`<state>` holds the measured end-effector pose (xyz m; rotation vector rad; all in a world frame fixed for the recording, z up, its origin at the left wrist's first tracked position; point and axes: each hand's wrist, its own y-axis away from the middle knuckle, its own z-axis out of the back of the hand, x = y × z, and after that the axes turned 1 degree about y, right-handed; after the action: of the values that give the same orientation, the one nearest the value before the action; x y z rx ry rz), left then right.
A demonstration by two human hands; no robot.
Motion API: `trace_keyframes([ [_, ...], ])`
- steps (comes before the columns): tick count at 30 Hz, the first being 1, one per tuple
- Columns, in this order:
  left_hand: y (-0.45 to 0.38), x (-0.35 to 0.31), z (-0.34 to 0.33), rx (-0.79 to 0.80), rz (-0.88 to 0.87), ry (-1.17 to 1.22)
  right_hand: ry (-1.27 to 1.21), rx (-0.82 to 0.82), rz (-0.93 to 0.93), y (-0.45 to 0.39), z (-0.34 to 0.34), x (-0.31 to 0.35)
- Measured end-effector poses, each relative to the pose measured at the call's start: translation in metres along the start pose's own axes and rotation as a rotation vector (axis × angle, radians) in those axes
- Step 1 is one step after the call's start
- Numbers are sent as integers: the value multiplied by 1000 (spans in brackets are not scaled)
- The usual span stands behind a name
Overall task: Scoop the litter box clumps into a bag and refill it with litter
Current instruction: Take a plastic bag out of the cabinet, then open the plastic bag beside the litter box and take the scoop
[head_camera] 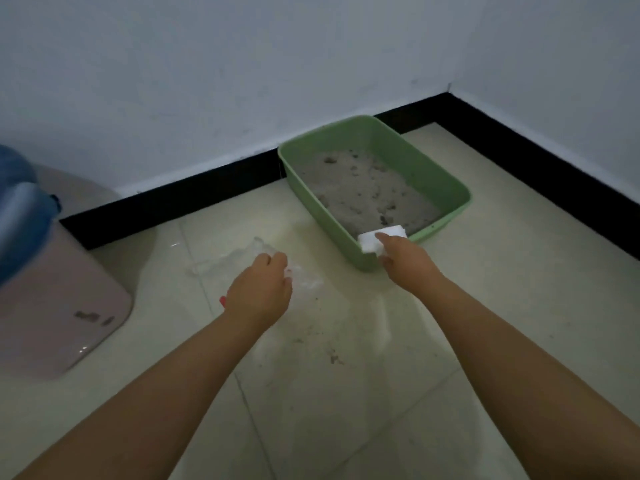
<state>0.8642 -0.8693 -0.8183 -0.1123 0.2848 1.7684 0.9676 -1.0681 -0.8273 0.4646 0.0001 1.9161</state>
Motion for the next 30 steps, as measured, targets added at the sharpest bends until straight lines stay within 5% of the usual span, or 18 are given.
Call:
trace_keyframes([
  [4, 7, -27, -2, -4, -85, -129, -35, 4, -35, 20, 9, -15],
  [12, 24, -155, -25, -101, -685, -238, 123, -288, -138, 157, 29, -135],
  [18, 91, -349, -59, -90, -1047, -168, 280, -224, -648, 341, 60, -237],
  [23, 212, -499, -77, 6, -1429, -132, 344, -632, -1111, 549, 75, -271],
  [30, 403, -624, -55, 108, -1808, -72, 592, -740, -1566, 757, 99, -225],
])
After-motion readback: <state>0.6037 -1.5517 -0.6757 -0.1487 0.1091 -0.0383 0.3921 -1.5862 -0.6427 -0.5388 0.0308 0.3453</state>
